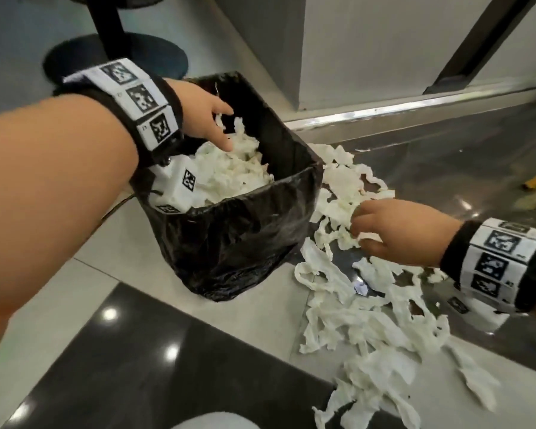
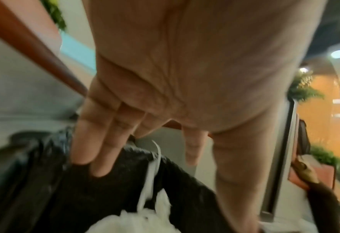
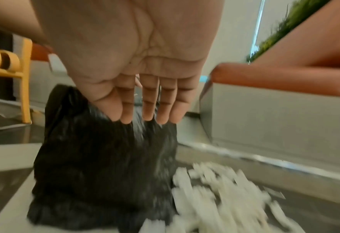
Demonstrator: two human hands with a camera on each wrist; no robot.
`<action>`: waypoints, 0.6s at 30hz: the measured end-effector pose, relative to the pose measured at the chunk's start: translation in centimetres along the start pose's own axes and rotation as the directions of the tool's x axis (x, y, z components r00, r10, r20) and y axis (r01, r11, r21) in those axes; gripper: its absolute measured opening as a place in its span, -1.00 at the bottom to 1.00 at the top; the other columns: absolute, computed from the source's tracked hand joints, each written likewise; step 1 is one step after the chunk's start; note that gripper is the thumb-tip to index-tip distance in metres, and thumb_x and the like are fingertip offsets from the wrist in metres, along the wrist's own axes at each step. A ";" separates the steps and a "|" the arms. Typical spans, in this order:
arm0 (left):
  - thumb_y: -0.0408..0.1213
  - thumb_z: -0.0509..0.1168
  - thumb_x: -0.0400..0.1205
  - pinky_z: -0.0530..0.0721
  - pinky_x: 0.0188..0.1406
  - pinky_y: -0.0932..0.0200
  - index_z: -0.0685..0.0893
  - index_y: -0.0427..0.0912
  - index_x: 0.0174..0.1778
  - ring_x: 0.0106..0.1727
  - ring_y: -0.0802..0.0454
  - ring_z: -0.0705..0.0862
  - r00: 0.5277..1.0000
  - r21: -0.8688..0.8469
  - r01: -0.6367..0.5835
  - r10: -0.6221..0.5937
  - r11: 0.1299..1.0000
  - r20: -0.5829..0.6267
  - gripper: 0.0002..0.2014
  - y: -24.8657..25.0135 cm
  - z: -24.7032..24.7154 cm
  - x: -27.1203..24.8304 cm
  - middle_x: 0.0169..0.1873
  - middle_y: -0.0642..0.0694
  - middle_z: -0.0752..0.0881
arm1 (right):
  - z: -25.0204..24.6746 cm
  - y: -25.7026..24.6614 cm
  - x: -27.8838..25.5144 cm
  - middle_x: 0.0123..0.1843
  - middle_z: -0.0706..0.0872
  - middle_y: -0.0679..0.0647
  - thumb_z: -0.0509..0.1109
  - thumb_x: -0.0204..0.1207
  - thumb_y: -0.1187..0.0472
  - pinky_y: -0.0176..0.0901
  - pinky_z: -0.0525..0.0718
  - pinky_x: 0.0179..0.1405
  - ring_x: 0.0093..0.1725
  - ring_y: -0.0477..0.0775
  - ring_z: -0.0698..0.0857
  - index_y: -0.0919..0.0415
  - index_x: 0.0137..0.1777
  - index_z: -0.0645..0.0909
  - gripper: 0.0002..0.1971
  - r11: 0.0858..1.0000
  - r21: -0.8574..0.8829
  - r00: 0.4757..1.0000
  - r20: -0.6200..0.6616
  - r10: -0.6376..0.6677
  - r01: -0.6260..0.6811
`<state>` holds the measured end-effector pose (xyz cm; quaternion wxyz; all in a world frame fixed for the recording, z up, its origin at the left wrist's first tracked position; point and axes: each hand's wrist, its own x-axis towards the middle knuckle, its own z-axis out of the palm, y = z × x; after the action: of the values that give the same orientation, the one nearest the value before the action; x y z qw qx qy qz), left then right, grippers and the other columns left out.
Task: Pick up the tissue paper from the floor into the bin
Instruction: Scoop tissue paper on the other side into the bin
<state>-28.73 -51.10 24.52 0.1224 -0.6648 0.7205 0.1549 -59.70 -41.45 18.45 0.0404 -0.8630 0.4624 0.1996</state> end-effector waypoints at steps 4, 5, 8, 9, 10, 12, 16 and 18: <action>0.19 0.31 0.51 0.67 -0.01 -0.03 0.36 0.10 0.50 0.00 -0.15 0.68 0.991 0.248 -0.019 0.052 0.969 -0.125 -0.35 1.1 1.4 -0.6 0.06 -0.11 0.71 | 6.2 3.4 -1.1 0.25 0.61 -0.11 0.20 0.61 0.09 -0.17 0.63 0.07 0.16 -0.02 0.64 -0.09 0.18 0.63 -0.76 0.996 0.052 0.987 0.144 0.068 -0.076; 0.17 0.26 0.54 0.67 -0.05 -0.06 0.41 0.07 0.44 -0.05 -0.16 0.65 0.971 0.289 -0.016 0.083 0.957 -0.223 -0.44 1.5 1.6 -1.1 -0.03 -0.09 0.72 | 8.2 3.8 -1.2 0.27 0.59 -0.09 0.19 0.61 0.08 -0.17 0.63 0.08 0.18 -0.02 0.63 -0.11 0.22 0.60 -0.75 0.998 0.039 0.982 0.182 0.049 -0.057; 0.05 0.20 0.58 0.51 -0.37 0.08 0.52 -0.01 0.23 -0.32 -0.10 0.55 0.888 0.231 -0.032 0.134 0.972 -0.441 -0.65 3.2 2.6 -3.6 -0.36 -0.02 0.61 | 14.7 4.1 -1.6 0.50 0.35 0.03 0.32 0.56 0.07 -0.09 0.66 0.08 0.23 0.09 0.61 -0.31 0.49 0.28 -0.46 0.991 0.059 0.915 0.381 -0.134 0.121; 0.01 0.20 0.59 0.44 -0.41 0.11 0.54 -0.03 0.17 -0.38 -0.07 0.50 0.867 0.197 -0.039 0.132 0.980 -0.481 -0.69 3.8 3.1 -4.6 -0.42 0.03 0.56 | 16.8 4.0 -1.7 0.57 0.19 0.09 0.42 0.49 0.08 -0.04 0.68 0.04 0.22 0.16 0.61 -0.42 0.53 0.08 -0.25 0.976 0.056 0.855 0.472 -0.213 0.212; -0.02 0.20 0.59 0.40 -0.44 0.13 0.56 -0.04 0.13 -0.42 -0.04 0.48 0.857 0.165 -0.039 0.118 0.985 -0.501 -0.73 4.5 3.6 -5.8 -0.46 0.08 0.53 | 18.3 3.9 -1.6 0.61 0.07 0.15 0.48 0.44 0.14 0.01 0.69 0.01 0.22 0.24 0.61 -0.47 0.53 -0.08 -0.07 0.948 0.042 0.783 0.552 -0.286 0.317; -0.03 0.21 0.57 0.38 -0.49 0.15 0.57 -0.01 0.05 -0.46 0.01 0.48 0.870 0.130 0.000 0.065 0.991 -0.489 -0.79 5.3 5.1 -8.1 -0.48 0.12 0.52 | 20.0 3.8 -0.9 0.59 0.11 0.29 0.42 0.48 0.27 0.14 0.71 0.02 0.17 0.36 0.63 -0.41 0.56 -0.16 -0.05 0.870 0.017 0.688 0.605 -0.401 0.492; -0.02 0.26 0.49 0.64 -0.46 -0.02 0.51 0.15 -0.17 -0.48 -0.09 0.57 0.920 0.126 0.130 -0.072 0.983 -0.386 -0.93 5.5 9.2 -12.6 -0.51 0.11 0.54 | 18.2 4.3 2.5 0.25 0.59 0.24 0.08 0.66 0.28 0.04 0.64 0.06 0.07 0.22 0.65 0.05 0.61 0.11 -0.47 0.881 0.110 0.829 0.304 -0.470 0.459; -0.04 0.27 0.50 0.66 -0.47 -0.03 0.47 0.18 -0.23 -0.52 0.03 0.55 0.953 0.138 0.186 -0.145 0.973 -0.265 -0.92 5.8 10.7 -14.5 -0.54 0.13 0.51 | 16.7 4.9 3.5 0.21 0.65 0.24 0.13 0.64 0.29 0.02 0.61 0.11 0.14 0.24 0.67 0.17 0.52 0.30 -0.56 0.876 0.246 0.871 0.173 -0.460 0.414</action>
<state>-33.60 -33.25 20.52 0.0954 -0.7252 0.6819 -0.0011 -67.11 -42.75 2.36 0.2242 -0.9083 0.2641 0.2344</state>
